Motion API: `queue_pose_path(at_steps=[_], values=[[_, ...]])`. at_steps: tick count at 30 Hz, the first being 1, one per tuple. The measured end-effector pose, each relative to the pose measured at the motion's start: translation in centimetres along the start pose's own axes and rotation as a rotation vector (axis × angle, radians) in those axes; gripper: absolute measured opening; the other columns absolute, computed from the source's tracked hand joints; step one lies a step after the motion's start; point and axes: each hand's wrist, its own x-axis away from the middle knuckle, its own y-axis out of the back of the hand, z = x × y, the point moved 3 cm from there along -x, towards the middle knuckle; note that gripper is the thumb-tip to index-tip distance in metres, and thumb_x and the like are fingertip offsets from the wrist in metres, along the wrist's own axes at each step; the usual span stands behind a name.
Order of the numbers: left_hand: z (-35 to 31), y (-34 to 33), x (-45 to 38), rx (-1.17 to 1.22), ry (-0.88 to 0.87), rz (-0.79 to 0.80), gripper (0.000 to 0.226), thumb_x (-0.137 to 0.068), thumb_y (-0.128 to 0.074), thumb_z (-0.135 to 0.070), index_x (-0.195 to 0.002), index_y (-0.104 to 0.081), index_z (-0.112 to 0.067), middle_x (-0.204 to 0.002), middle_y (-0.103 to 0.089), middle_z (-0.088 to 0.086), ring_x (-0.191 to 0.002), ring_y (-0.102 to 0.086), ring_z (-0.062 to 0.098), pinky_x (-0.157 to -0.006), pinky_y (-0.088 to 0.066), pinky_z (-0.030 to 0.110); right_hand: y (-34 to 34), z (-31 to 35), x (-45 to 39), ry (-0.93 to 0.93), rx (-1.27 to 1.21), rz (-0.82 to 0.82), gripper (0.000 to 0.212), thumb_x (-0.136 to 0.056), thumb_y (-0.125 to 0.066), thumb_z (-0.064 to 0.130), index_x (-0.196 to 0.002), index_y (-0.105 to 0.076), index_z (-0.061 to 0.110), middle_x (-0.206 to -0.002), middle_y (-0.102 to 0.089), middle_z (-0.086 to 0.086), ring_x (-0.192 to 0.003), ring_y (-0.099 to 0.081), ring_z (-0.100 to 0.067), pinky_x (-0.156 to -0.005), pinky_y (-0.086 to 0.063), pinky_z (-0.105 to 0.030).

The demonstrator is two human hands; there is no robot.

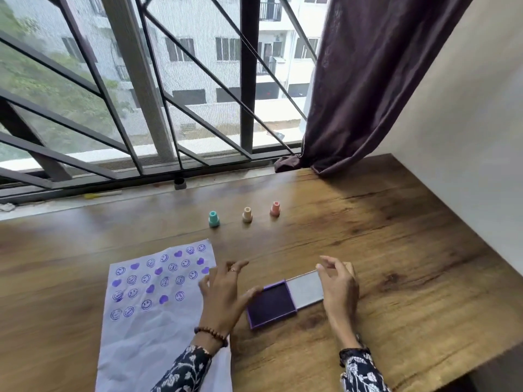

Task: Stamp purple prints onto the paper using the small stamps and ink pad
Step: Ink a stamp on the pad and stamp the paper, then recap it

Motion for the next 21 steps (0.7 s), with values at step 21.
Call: queue_pose_path(at_steps=[21], values=[[-5.1, -6.0, -15.6, 0.476, 0.254, -0.066, 0.022, -0.081, -0.053, -0.004, -0.101, -0.062, -0.007, -0.102, -0.069, 0.018, -0.098, -0.062, 0.031, -0.090, -0.049, 0.039, -11.9, 4.0, -11.0, 0.126, -0.043, 0.393, 0.025, -0.078, -0.067, 0.009, -0.102, -0.065, 0.017, -0.104, -0.069, -0.006, -0.092, -0.066, -0.020, -0.073, -0.047, -0.021]])
